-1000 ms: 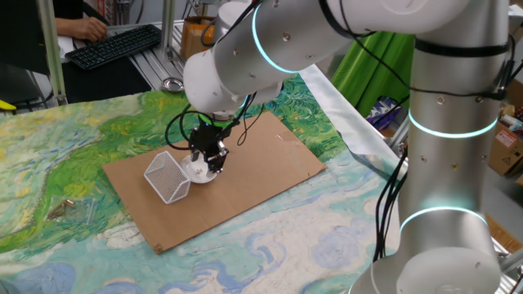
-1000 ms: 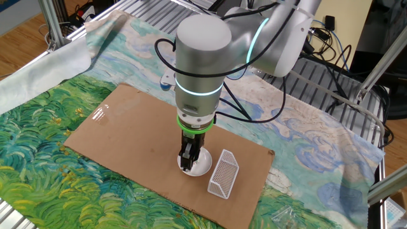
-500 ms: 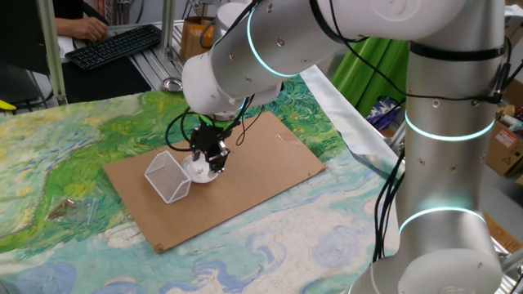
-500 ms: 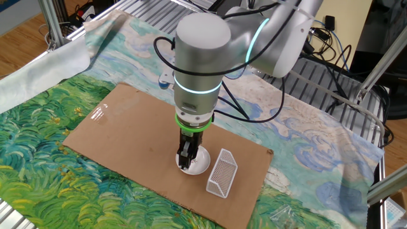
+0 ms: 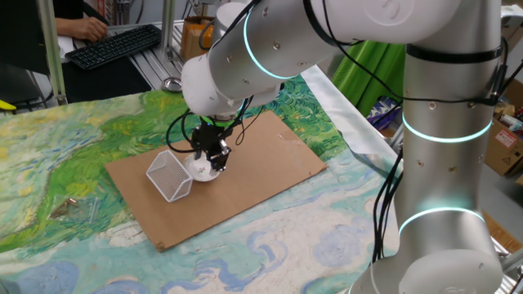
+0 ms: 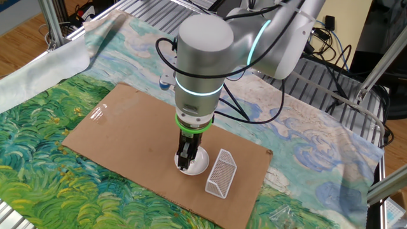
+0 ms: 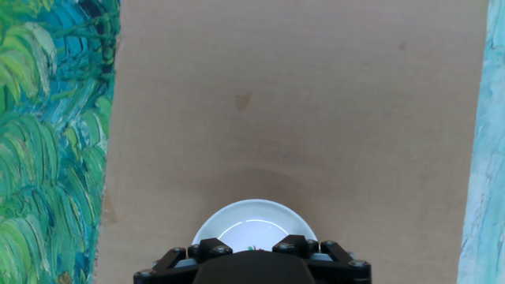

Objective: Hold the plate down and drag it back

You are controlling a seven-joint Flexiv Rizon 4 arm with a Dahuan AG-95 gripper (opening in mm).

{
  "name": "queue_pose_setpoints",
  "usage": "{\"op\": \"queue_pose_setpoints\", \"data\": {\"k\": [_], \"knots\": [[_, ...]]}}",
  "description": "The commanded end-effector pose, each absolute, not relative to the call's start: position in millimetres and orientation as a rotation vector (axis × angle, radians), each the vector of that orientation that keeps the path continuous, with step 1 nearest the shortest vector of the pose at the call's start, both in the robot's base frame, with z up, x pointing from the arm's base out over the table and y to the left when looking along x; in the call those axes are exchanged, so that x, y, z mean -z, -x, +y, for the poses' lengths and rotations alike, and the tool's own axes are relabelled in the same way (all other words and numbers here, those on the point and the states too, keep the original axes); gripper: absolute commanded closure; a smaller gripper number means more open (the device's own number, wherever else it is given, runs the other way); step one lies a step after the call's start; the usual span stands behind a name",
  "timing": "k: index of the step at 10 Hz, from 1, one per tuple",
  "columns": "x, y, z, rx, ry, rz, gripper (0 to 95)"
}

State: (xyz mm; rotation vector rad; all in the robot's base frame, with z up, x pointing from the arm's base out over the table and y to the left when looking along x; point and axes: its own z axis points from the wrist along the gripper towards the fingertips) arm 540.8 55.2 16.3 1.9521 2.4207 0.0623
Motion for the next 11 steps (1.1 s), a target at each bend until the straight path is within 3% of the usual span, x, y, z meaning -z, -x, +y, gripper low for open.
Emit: {"op": "queue_pose_setpoints", "data": {"k": [1,11], "knots": [[-16.0,-542.5,51.4,-0.046,-1.935,2.419,38.0],[-21.7,-547.3,33.9,-0.036,-1.898,2.434,38.0]]}}
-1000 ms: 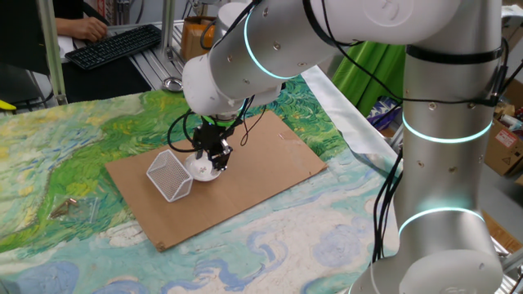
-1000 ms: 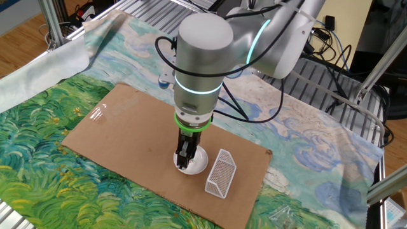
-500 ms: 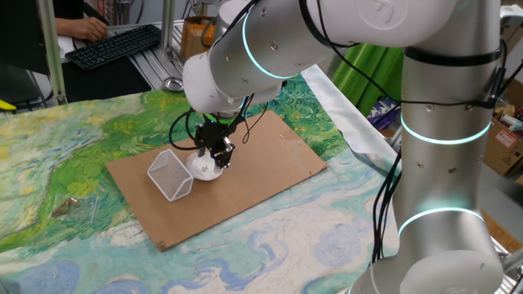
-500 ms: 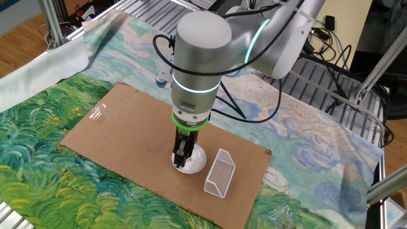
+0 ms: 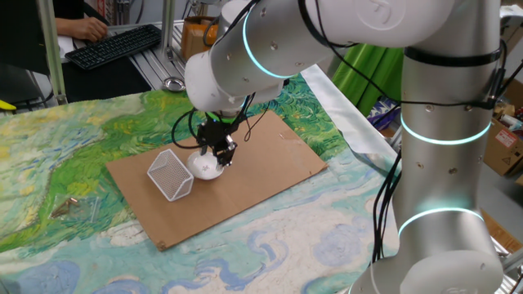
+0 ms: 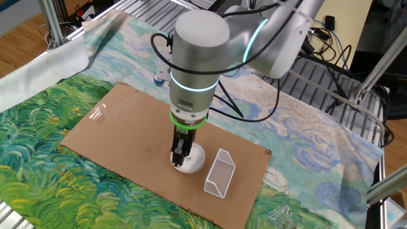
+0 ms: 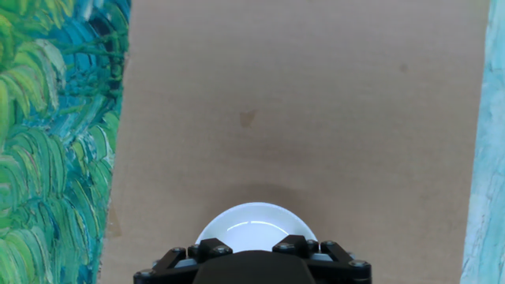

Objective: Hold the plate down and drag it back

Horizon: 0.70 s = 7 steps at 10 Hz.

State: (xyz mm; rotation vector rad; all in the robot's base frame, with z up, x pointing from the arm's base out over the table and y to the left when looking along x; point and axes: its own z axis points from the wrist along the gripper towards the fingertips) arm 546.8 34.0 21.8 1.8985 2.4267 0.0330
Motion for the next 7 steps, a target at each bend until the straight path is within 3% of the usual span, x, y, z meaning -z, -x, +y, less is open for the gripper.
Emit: {"op": "queue_pose_setpoints", "data": {"k": [1,7], "knots": [[-21.8,-547.7,33.2,-0.033,-1.897,2.433,38.0],[-22.1,-548.2,33.6,-0.051,-1.916,2.434,38.0]]}}
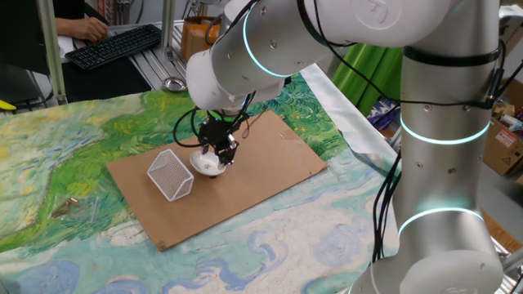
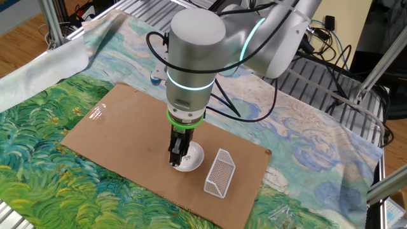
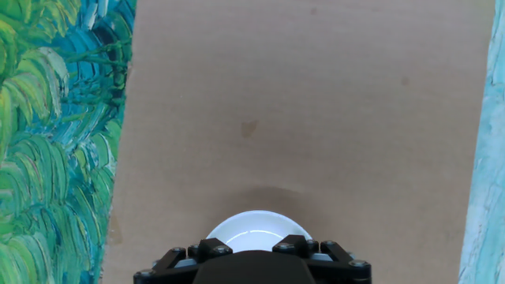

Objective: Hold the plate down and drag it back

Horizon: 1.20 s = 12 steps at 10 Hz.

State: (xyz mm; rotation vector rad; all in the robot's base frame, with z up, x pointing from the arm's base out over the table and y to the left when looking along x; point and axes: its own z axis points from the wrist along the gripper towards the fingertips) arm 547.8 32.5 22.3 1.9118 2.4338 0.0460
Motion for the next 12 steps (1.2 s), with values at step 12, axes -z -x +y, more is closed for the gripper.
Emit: {"op": "queue_pose_setpoints", "data": {"k": [12], "knots": [[-25.0,-547.2,49.1,-0.104,-1.971,2.450,38.0]]}}
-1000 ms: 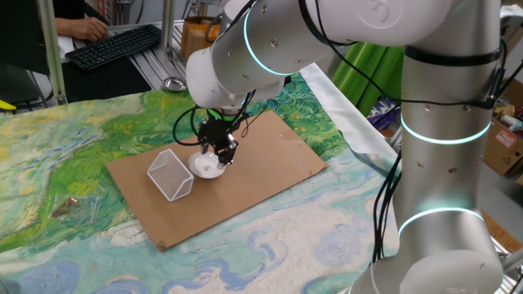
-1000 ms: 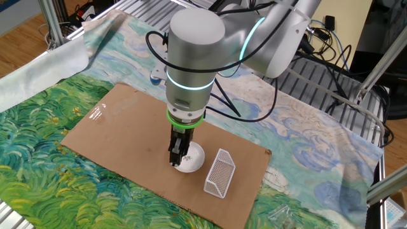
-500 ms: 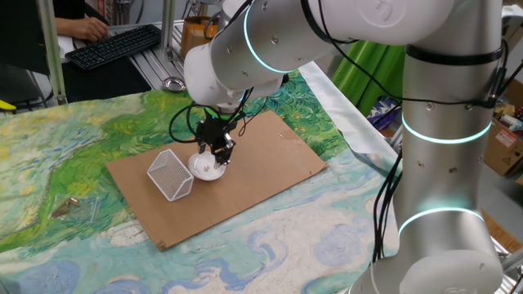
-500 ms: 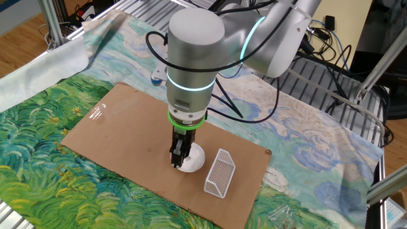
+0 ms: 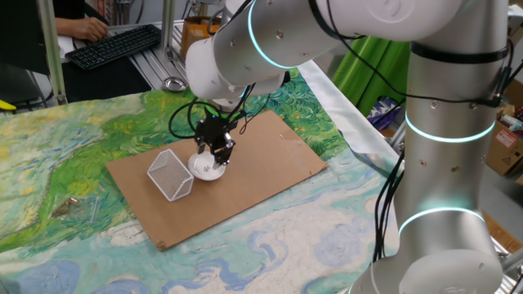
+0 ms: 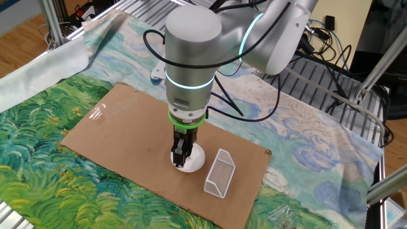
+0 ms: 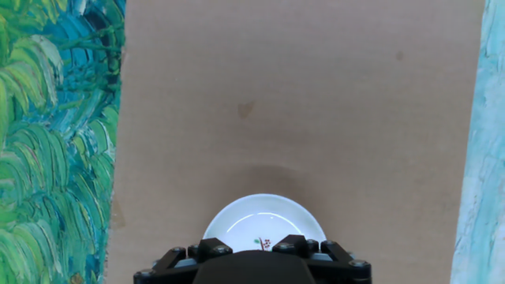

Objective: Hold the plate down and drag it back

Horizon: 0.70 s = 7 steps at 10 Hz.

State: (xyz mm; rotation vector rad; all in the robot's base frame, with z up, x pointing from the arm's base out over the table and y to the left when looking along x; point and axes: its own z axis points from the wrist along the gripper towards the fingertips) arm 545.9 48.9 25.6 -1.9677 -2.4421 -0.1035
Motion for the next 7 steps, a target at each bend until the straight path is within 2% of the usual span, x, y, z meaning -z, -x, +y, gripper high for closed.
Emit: {"op": "queue_pose_setpoints", "data": {"k": [1,2,3,7], "knots": [[-24.6,-547.1,49.3,0.107,1.964,-2.444,38.0],[-24.4,-547.1,49.3,0.108,1.961,-2.447,38.0],[-24.3,-547.1,49.4,0.110,1.961,-2.446,57.0],[-23.2,-547.1,48.7,0.111,1.966,-2.444,57.0]]}}
